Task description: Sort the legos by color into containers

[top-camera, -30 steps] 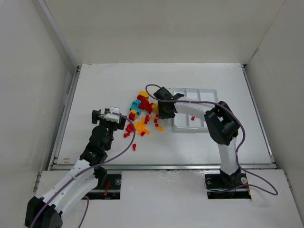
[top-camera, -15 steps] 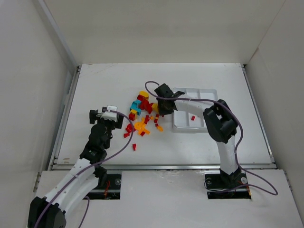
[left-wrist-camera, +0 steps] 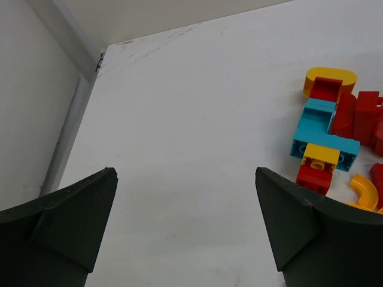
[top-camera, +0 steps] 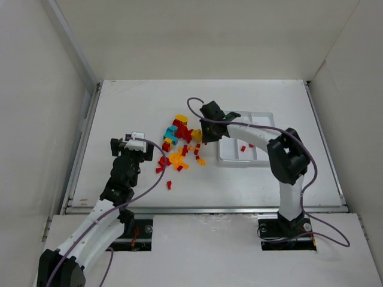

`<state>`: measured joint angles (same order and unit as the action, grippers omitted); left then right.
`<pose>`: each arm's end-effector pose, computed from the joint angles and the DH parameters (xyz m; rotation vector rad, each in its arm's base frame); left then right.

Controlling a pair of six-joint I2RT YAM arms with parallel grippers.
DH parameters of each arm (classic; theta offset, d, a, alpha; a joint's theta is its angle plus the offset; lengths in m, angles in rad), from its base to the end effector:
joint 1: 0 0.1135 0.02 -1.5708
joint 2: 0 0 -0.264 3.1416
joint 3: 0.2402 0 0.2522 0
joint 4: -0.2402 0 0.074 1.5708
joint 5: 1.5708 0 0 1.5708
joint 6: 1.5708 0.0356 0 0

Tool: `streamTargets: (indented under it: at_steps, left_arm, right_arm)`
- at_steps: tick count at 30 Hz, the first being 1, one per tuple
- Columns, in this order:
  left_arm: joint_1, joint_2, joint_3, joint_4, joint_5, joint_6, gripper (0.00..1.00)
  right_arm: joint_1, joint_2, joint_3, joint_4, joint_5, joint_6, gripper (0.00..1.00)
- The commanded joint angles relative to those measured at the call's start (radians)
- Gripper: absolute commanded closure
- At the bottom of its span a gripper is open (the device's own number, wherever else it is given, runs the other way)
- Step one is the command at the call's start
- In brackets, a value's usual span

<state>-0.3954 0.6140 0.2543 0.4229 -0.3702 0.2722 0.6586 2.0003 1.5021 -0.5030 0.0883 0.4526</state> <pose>0.1541 -0.0504 0.2423 0.2067 1.5004 0.1802 0.3442 0.2624 0.1970 -0.2335 2.5857 0.3034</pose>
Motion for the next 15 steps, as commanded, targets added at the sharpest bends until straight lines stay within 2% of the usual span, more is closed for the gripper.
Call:
streamTargets:
  at_steps: [1, 4, 8, 11, 15]
  left_arm:
    - [0.020, -0.020, 0.008, 0.037, 0.023, -0.068, 0.00]
    - [0.020, -0.020, 0.008, 0.027, 0.082, -0.044, 0.00]
    - [0.020, 0.009, 0.061, -0.047, 0.143, -0.033, 0.00]
    - [0.020, 0.029, 0.131, -0.169, 0.209, -0.015, 0.00]
    - [0.020, 0.043, 0.273, -0.350, 0.368, 0.145, 0.00]
  right_arm:
    - [-0.081, -0.194, -0.002, -0.021, -0.050, -0.017, 1.00]
    - [-0.196, -0.279, -0.035, -0.090, -0.061, -0.017, 1.00]
    - [-0.307, -0.261, -0.059, -0.207, -0.070, -0.049, 1.00]
    - [-0.333, -0.192, -0.030, -0.207, -0.041, -0.097, 1.00]
    - [-0.375, -0.134, -0.020, -0.105, -0.018, -0.106, 1.00]
